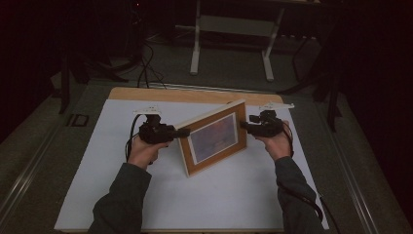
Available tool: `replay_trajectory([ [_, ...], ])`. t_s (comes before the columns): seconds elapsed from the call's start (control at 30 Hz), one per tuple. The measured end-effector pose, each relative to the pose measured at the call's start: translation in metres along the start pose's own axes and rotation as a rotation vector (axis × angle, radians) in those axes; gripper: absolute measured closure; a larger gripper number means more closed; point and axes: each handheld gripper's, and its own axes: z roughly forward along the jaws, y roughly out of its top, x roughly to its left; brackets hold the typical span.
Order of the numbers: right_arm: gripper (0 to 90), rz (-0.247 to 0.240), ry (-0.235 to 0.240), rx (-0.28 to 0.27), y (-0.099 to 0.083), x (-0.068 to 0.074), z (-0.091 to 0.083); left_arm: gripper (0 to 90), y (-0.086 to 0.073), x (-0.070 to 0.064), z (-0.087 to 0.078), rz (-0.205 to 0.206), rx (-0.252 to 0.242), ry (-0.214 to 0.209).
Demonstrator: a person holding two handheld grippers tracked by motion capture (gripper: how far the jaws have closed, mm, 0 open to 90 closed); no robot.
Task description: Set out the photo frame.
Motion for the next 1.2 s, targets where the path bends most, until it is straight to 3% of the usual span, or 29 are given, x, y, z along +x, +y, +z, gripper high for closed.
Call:
replay_trajectory([
  [0.2, 39.2, -0.003, 0.013, -0.008, 0.002, -0.005, 0.004, 71.7, 0.000, 0.001, 0.001, -0.001, -0.003, -0.007],
  [0.33, 34.0, -0.041, 0.020, 0.005, 0.006, -0.003, 0.011, 71.7, 0.000, 0.002, 0.002, -0.003, -0.006, -0.012],
  [0.53, 30.2, -0.060, 0.040, 0.004, 0.012, 0.002, 0.021, 71.6, 0.000, 0.004, 0.002, 0.001, -0.003, -0.024],
  [0.6, 30.1, -0.051, 0.045, 0.002, 0.012, 0.001, 0.024, 71.6, 0.000, 0.005, 0.002, 0.004, 0.000, -0.030],
  [0.87, 28.6, 0.010, 0.146, -0.033, 0.007, -0.011, 0.027, 71.6, 0.002, 0.009, 0.003, 0.007, 0.009, -0.055],
  [1.03, 26.9, -0.013, 0.159, -0.021, 0.006, -0.010, 0.028, 71.6, 0.003, 0.013, 0.003, 0.013, 0.017, -0.068],
  [1.2, 31.5, 0.008, 0.171, -0.033, 0.004, -0.014, 0.026, 71.8, 0.004, 0.012, 0.004, 0.024, 0.012, -0.053],
])
